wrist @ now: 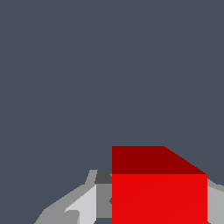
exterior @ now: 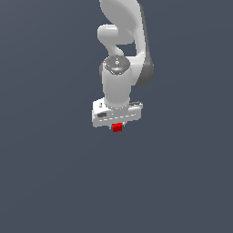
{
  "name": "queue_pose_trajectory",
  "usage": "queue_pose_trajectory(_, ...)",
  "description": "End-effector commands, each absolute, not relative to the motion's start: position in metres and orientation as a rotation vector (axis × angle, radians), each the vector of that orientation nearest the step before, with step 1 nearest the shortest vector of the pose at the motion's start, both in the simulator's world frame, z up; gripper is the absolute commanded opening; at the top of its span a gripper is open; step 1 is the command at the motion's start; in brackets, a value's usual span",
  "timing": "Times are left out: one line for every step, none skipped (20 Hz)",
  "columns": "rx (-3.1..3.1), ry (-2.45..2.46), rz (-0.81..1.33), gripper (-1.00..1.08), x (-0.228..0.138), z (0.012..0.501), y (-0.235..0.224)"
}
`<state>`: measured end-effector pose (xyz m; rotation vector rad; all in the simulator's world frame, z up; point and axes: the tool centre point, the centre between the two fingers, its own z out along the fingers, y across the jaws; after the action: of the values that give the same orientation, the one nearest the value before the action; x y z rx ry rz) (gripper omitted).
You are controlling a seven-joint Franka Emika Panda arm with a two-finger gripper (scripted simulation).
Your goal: Pick up the red cube and move it to a goal position.
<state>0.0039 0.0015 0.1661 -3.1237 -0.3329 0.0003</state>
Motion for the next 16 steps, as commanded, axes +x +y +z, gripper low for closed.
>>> queue_pose_trajectory(-3.124,-0.333,0.001,-1.0,0.012,0.192,0.004)
queue_pose_trajectory(-3.124,-0.333,0.001,-1.0,0.015,0.202,0.005)
queue_pose_trajectory(-3.124,-0.333,0.001,-1.0,0.018,0.212,0.006)
queue_pose_trajectory(-3.124,-0.333,0.001,-1.0,0.022,0.222,0.007)
queue_pose_trajectory(-3.124,-0.333,0.001,-1.0,0.025,0.232,0.008)
queue_pose_trajectory(-3.124,-0.333,0.001,-1.0,0.028,0.242,0.009)
queue_pose_trajectory(-3.124,-0.333,0.001,-1.0,0.032,0.251,0.01)
queue_pose_trajectory(-3.124,-0.333,0.001,-1.0,0.035,0.261,0.011)
queue_pose_trajectory(-3.124,-0.333,0.001,-1.0,0.038,0.27,0.012)
queue_pose_trajectory(-3.124,-0.333,0.001,-1.0,0.041,0.279,0.013)
queue_pose_trajectory(-3.124,-0.333,0.001,-1.0,0.044,0.287,0.014)
queue_pose_trajectory(-3.124,-0.333,0.001,-1.0,0.047,0.295,0.015)
queue_pose_trajectory(-3.124,-0.333,0.001,-1.0,0.05,0.303,0.016)
queue_pose_trajectory(-3.124,-0.333,0.001,-1.0,0.053,0.31,0.016)
queue_pose_trajectory(-3.124,-0.333,0.001,-1.0,0.055,0.316,0.017)
queue_pose_trajectory(-3.124,-0.333,0.001,-1.0,0.057,0.322,0.018)
